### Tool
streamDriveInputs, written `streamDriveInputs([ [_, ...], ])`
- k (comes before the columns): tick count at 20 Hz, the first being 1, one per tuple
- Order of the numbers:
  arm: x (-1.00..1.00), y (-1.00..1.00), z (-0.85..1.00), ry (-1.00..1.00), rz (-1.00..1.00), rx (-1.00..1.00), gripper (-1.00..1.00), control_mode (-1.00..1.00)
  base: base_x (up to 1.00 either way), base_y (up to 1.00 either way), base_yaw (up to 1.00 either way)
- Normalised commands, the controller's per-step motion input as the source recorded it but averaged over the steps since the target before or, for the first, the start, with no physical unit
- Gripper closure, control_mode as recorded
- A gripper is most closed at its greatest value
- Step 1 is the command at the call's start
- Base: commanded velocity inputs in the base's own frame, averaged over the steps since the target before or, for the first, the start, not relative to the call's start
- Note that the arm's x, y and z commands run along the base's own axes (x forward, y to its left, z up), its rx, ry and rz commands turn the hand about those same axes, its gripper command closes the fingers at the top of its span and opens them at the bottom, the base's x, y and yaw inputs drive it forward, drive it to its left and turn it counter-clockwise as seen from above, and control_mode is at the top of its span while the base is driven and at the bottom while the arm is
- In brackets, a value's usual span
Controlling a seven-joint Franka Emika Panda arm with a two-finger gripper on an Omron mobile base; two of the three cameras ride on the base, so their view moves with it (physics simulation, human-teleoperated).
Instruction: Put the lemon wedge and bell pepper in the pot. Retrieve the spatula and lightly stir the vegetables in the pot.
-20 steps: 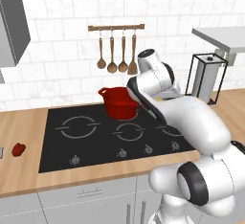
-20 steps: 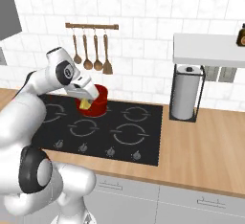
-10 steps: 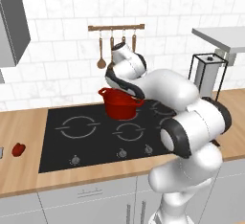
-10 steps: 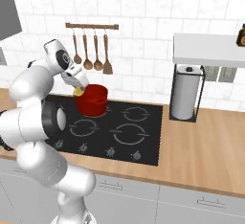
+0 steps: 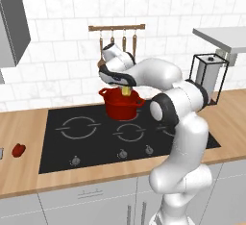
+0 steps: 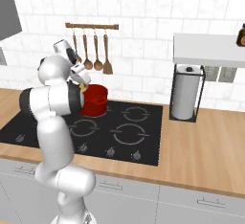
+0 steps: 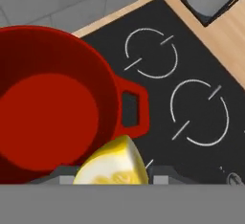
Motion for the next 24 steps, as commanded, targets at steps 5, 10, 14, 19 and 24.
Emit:
streamDriveInputs([
  [5,0.64,0.0,-0.67,0.0,-0.03,0.09,1.0,-1.0,0.0,0.0,0.0],
  [10,0.27,-0.01,-0.53,-0.04,-0.01,0.08,1.0,-1.0,0.0,0.0,0.0],
  [14,0.01,-0.12,-0.52,-0.12,-0.02,0.02,1.0,-1.0,0.0,0.0,0.0],
  [19,0.02,-0.24,-0.64,-0.16,-0.01,0.01,-1.0,-1.0,0.0,0.0,0.0],
  [24,0.01,-0.22,-0.26,-0.17,0.0,0.04,-1.0,-1.0,0.0,0.0,0.0],
])
